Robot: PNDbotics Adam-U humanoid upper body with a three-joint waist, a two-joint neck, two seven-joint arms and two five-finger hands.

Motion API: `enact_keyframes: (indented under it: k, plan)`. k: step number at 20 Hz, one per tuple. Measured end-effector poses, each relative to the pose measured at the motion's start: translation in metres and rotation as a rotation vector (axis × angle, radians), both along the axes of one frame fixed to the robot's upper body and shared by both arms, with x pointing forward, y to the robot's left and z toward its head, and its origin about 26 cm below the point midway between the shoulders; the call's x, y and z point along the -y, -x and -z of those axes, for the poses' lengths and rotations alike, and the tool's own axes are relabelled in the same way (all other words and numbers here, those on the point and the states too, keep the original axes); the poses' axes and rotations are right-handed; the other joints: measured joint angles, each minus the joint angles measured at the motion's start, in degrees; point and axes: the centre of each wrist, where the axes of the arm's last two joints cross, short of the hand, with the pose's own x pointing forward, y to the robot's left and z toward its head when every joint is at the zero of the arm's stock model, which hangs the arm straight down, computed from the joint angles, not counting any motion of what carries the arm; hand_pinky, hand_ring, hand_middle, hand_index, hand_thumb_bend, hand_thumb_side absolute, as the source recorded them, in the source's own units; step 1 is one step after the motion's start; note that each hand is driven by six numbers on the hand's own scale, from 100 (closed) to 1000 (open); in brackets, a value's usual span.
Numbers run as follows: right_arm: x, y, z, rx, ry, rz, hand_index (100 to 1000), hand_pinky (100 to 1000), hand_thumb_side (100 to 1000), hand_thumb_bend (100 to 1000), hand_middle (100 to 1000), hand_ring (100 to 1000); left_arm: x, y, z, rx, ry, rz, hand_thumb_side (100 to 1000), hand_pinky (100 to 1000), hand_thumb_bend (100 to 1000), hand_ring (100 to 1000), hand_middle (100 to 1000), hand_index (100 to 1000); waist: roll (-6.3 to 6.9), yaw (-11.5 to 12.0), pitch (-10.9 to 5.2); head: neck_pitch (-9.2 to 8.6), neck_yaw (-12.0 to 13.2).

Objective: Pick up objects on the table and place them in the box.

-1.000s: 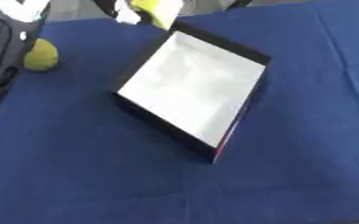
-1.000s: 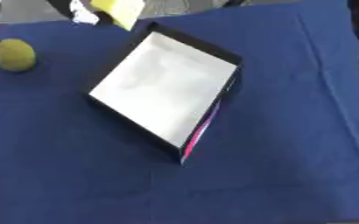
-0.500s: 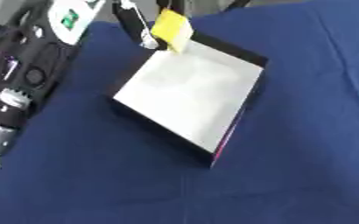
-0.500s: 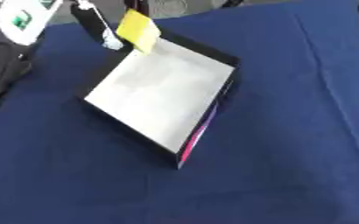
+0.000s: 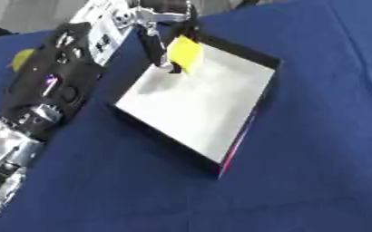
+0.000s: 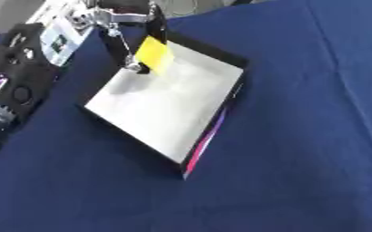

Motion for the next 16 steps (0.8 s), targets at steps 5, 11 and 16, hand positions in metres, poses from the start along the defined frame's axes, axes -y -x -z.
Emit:
enact_keyframes:
  k: [5,11,16]
  plan:
    - [-0.001,0.000,0.000,-0.001,0.008,-0.006,869,1000,526,100,908,938,-0.001,-0.003,0.009,0.000,-0.003,0.002,100,761,361,669,624,724,0.02,-0.4,0.27,-0.41,0.3]
    - [-0.001,0.000,0.000,-0.002,0.012,-0.009,869,1000,526,100,907,939,-0.004,-0.006,0.014,-0.010,-0.014,-0.016,520,883,345,873,886,916,0.10,-0.4,0.31,-0.42,0.3]
    - [-0.002,0.000,0.001,-0.003,0.013,-0.013,869,1000,526,100,907,939,-0.006,-0.007,0.013,-0.012,-0.008,-0.025,553,894,384,901,928,941,0.10,-0.3,0.31,-0.42,0.3]
